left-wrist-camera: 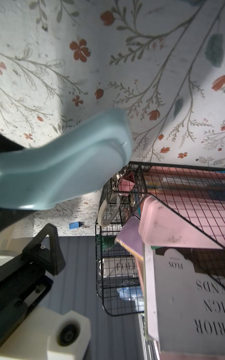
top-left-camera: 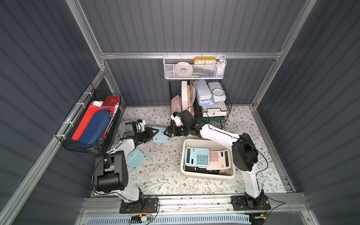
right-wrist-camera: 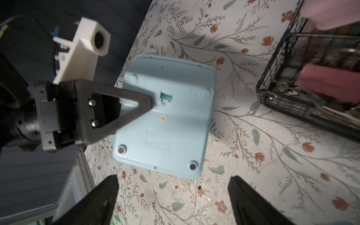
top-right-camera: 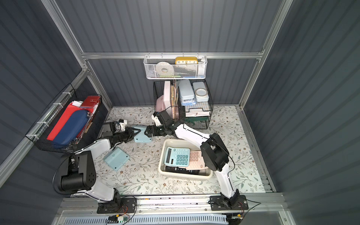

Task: Put the calculator in the storage box
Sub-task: Pick up the calculator at the center of the board.

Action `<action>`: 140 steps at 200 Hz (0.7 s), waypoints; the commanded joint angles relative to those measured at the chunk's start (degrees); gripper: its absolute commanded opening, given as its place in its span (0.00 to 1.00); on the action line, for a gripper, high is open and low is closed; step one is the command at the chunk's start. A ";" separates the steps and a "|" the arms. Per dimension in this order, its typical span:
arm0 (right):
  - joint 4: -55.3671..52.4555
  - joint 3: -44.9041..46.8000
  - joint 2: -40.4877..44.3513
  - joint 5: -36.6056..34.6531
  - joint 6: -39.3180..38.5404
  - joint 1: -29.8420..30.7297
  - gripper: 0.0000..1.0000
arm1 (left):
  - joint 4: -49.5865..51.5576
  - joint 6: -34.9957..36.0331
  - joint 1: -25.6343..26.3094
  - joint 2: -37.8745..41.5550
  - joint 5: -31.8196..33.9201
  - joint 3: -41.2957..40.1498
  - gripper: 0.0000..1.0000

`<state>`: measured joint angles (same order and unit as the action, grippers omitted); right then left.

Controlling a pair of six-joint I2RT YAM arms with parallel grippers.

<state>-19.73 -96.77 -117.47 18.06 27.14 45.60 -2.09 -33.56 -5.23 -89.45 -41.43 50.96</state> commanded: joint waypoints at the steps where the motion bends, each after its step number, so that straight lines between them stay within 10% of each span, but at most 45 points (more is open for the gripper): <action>1: 1.87 3.84 5.53 -8.07 -9.12 2.98 0.99 | 3.40 -1.51 0.14 4.30 -1.43 3.36 0.14; 79: 16.99 22.71 21.23 -37.55 -38.50 16.25 0.99 | 8.99 -10.85 0.62 11.27 -5.16 9.07 0.13; 140: 28.84 23.47 15.58 -61.23 -58.96 21.89 0.99 | 12.31 -16.53 5.28 13.75 -2.22 11.36 0.13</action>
<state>1.30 -72.44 -98.41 -30.04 -20.21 66.39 8.64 -46.33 -2.39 -78.22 -43.70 60.25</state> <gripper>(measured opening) 0.990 0.272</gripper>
